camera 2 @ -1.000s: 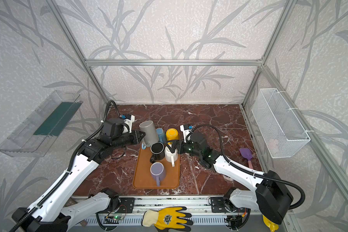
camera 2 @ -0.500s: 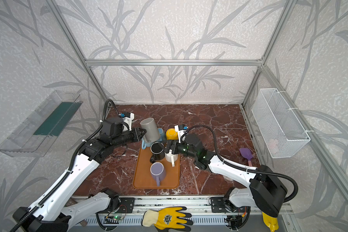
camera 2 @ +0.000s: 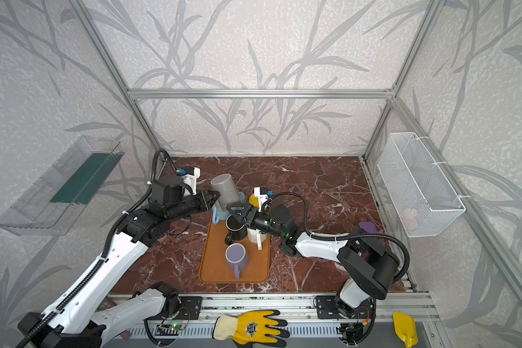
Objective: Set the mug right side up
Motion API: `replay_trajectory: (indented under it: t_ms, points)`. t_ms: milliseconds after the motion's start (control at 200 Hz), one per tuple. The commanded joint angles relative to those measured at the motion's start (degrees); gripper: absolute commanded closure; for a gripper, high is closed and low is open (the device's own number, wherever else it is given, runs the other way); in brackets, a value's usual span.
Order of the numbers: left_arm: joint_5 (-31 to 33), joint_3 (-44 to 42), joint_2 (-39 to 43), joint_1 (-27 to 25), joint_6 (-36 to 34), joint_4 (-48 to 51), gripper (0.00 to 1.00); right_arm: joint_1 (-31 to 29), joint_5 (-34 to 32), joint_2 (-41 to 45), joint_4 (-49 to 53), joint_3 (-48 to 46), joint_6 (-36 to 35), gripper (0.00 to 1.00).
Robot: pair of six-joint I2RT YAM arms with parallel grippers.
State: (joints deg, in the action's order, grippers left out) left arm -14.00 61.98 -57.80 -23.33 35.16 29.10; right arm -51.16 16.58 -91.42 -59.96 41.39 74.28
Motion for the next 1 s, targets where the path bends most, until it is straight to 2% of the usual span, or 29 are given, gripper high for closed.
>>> replay_trajectory:
  t_ms: [0,175,285,430,620,995]
  points:
    - [0.37,0.52,2.82,0.39,0.96,-8.22,1.0,-0.84,-0.66,-2.4,-11.35,0.36,6.02,0.18]
    - [0.73,0.0,3.39,0.39,1.89,-10.02,1.0,-2.05,-2.14,-9.3,-20.36,1.51,11.12,0.22]
    - [1.04,-0.45,3.72,0.39,2.45,-10.93,1.0,-2.84,-2.31,-11.35,-20.48,2.94,11.88,0.25]
    - [1.38,-1.32,4.45,0.42,3.25,-12.37,1.0,-3.15,-3.45,-11.0,-20.53,3.19,11.2,0.29]
    - [2.08,-2.03,5.54,0.48,3.99,-13.79,1.0,-3.16,-4.29,-9.57,-20.54,3.43,10.45,0.3]
    - [2.47,-4.41,8.33,0.48,5.86,-17.27,1.0,-3.27,-4.79,-10.64,-20.5,7.76,12.41,0.38]
